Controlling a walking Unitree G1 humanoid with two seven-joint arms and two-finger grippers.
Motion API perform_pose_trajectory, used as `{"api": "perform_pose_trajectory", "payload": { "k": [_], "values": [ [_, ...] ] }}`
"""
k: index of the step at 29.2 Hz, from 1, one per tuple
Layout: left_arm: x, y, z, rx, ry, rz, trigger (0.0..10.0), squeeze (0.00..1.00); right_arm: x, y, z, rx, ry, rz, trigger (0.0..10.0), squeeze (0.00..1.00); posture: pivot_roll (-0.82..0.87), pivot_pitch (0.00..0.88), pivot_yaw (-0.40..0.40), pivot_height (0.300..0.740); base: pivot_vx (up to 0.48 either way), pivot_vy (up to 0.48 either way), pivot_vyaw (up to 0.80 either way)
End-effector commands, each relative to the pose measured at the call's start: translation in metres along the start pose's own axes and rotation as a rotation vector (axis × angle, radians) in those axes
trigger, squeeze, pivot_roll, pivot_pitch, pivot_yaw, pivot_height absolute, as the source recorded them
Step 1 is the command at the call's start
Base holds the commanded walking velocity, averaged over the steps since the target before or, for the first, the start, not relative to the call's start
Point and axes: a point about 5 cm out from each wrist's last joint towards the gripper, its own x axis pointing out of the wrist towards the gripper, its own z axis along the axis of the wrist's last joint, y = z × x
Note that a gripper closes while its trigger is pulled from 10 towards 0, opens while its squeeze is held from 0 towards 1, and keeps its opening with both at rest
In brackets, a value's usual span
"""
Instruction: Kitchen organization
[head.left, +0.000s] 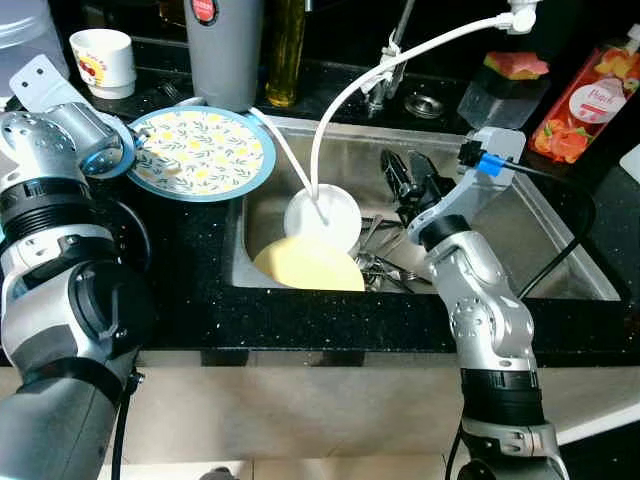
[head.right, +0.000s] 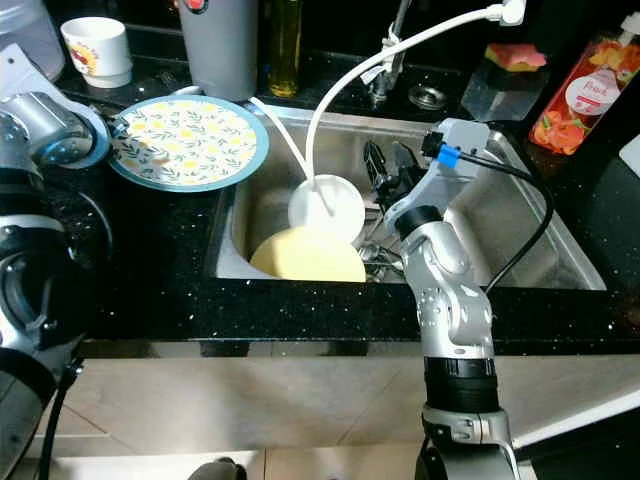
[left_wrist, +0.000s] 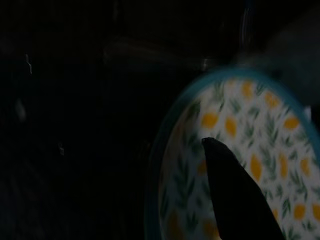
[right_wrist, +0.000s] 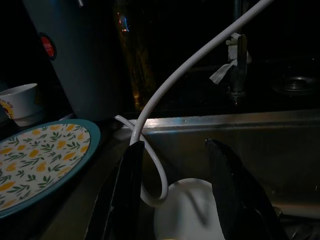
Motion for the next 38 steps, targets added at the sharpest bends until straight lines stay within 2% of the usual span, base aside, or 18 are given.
{"api": "perform_pose_trajectory", "payload": {
  "k": [1, 2, 3, 5, 6, 10, 11, 12, 13, 14, 17, 24, 38],
  "values": [
    [-0.008, -0.008, 0.010, 0.060, -0.105, -0.025, 10.0, 0.00, 0.000, -0.003, 0.002, 0.009, -0.010, -0.012, 10.0, 0.00, 0.30, 0.086, -0.117, 0.740, 0.000, 0.000, 0.00],
    [-0.016, -0.014, 0.020, 0.087, -0.207, -0.048, 10.0, 0.00, 0.001, -0.003, 0.001, 0.010, -0.010, -0.010, 10.0, 0.00, 0.30, 0.085, -0.118, 0.740, 0.000, 0.000, 0.00],
    [-0.016, -0.014, 0.020, 0.087, -0.207, -0.048, 10.0, 0.00, 0.001, -0.003, 0.001, 0.010, -0.010, -0.010, 10.0, 0.00, 0.30, 0.085, -0.118, 0.740, 0.000, 0.000, 0.00],
    [-0.026, -0.022, 0.031, 0.086, -0.304, -0.103, 10.0, 0.00, 0.001, -0.002, 0.001, 0.011, -0.011, -0.008, 10.0, 0.00, 0.31, 0.079, -0.117, 0.740, 0.000, 0.000, 0.00],
    [-0.028, -0.026, 0.032, 0.071, -0.306, -0.147, 10.0, 0.00, 0.002, -0.002, 0.001, 0.012, -0.011, -0.006, 10.0, 0.00, 0.31, 0.076, -0.117, 0.740, 0.000, 0.000, 0.00],
    [-0.027, -0.032, 0.026, 0.039, -0.238, -0.207, 10.0, 0.00, 0.002, -0.002, 0.001, 0.012, -0.011, -0.004, 10.0, 0.00, 0.31, 0.073, -0.116, 0.740, 0.000, 0.000, 0.00],
    [-0.017, -0.034, 0.007, -0.032, -0.067, -0.250, 10.0, 0.00, 0.002, -0.001, 0.001, 0.012, -0.014, -0.004, 10.0, 0.00, 0.31, 0.071, -0.114, 0.740, 0.000, 0.000, 0.00],
    [-0.017, -0.034, 0.007, -0.032, -0.067, -0.250, 10.0, 0.00, 0.002, -0.001, 0.001, 0.012, -0.014, -0.004, 10.0, 0.00, 0.31, 0.071, -0.114, 0.740, 0.000, 0.000, 0.00],
    [-0.012, -0.033, 0.000, -0.064, -0.002, -0.249, 10.0, 0.00, 0.002, -0.001, 0.002, 0.012, -0.015, -0.003, 10.0, 0.00, 0.31, 0.071, -0.114, 0.740, 0.000, 0.000, 0.00],
    [-0.012, -0.033, 0.000, -0.064, -0.002, -0.249, 10.0, 0.00, 0.002, -0.001, 0.002, 0.012, -0.015, -0.003, 10.0, 0.00, 0.31, 0.071, -0.114, 0.740, 0.000, 0.000, 0.00],
    [0.002, -0.023, -0.018, -0.091, 0.092, -0.185, 10.0, 0.00, 0.002, -0.001, 0.002, 0.011, -0.017, -0.004, 10.0, 0.00, 0.31, 0.062, -0.106, 0.740, 0.000, 0.000, 0.00],
    [0.013, -0.006, -0.026, -0.080, 0.138, -0.066, 10.0, 0.00, -0.001, -0.002, 0.001, 0.009, -0.015, -0.006, 10.0, 0.00, 0.31, 0.057, -0.103, 0.740, 0.000, 0.000, 0.00],
    [0.020, 0.002, -0.025, -0.120, 0.169, -0.037, 10.0, 0.00, -0.001, -0.001, 0.000, 0.010, -0.011, -0.002, 10.0, 0.00, 0.31, 0.063, -0.105, 0.740, 0.000, 0.000, 0.00]
  ]
}}
